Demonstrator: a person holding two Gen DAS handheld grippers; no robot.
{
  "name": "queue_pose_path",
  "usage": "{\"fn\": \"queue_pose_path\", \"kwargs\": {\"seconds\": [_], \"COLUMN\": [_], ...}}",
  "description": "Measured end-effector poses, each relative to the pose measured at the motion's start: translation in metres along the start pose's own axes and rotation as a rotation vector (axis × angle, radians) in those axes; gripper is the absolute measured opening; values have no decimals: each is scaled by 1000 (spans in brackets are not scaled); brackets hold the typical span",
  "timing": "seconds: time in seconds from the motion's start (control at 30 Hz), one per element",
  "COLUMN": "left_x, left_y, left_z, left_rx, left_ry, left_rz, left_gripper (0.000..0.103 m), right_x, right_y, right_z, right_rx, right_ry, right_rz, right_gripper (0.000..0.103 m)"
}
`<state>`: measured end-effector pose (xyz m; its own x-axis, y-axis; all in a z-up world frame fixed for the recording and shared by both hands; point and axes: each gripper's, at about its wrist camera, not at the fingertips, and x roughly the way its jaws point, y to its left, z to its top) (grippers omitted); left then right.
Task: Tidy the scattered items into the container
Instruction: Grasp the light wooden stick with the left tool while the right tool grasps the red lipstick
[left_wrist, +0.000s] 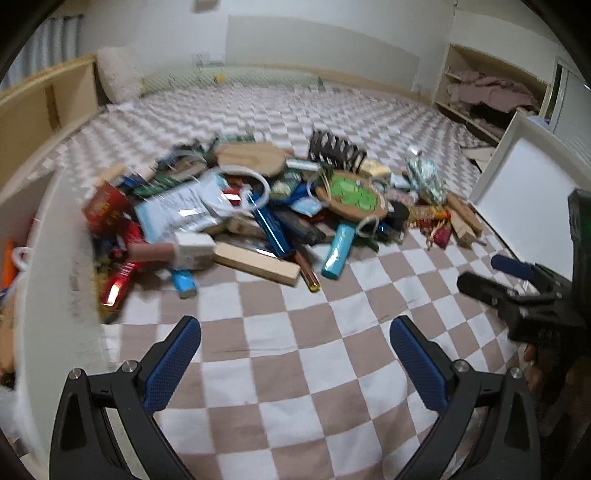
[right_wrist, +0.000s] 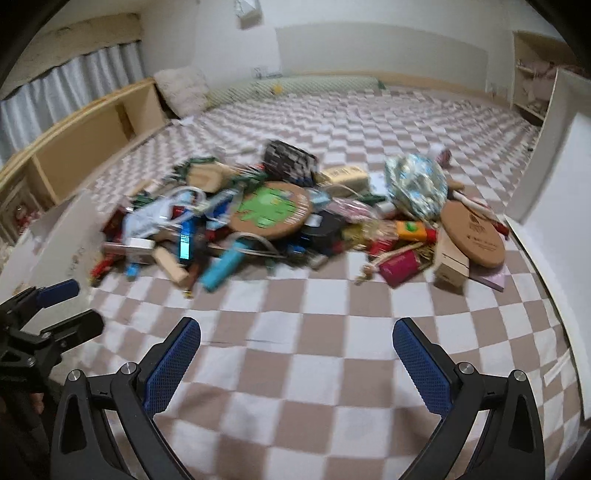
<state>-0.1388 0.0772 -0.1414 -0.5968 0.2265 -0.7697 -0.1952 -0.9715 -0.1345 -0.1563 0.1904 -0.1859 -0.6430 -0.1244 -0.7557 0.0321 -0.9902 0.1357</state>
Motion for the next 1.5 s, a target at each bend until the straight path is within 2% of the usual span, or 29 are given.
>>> {"fn": "queue_pose_path", "kwargs": {"seconds": [0.2,0.33,0.5,0.63,0.83,0.87,1.0,1.07,1.13,1.2,1.33,1.43,1.47,1.5], "left_x": [36,56,59,65,70,72,76,78,81,84,85,88,89,90], "left_y": [1,11,9,2,9,10,20,29,34,42,55,51,47,45], "left_z": [-8,-16,-20,-24,-17,-14,-1,8,17,23,28,28,28,28], "left_rx": [-15,-50,-23,27,-31,-38,-118,-178,-227,-284,-400,-412,-398,-386], "left_ry": [57,106,72,64,77,83,87,86,82,75,51,28,23,15], "left_rz": [0,5,26,59,32,31,-11,-38,-34,-18,26,87,122,145], "left_gripper": [103,103,103,103,103,103,102,101,93,79,68,66,61,59], "right_x": [32,49,70,89,97,98,94,91,87,85,81,82,83,82], "right_y": [-41,-52,-57,-66,-69,-70,-78,-83,-87,-91,-98,-94,-94,-93], "right_z": [2,7,20,28,34,35,36,33,29,27,26,26,26,26], "right_rx": [116,154,122,142,153,157,201,221,246,263,282,271,268,264], "right_ry": [76,81,77,110,116,115,90,76,62,53,42,41,41,41], "right_rz": [-39,-69,-118,-127,-138,-143,-163,-148,-135,-123,-105,-117,-119,-118], "right_gripper": [103,103,103,103,103,101,79,74,68,63,62,62,62,54]}}
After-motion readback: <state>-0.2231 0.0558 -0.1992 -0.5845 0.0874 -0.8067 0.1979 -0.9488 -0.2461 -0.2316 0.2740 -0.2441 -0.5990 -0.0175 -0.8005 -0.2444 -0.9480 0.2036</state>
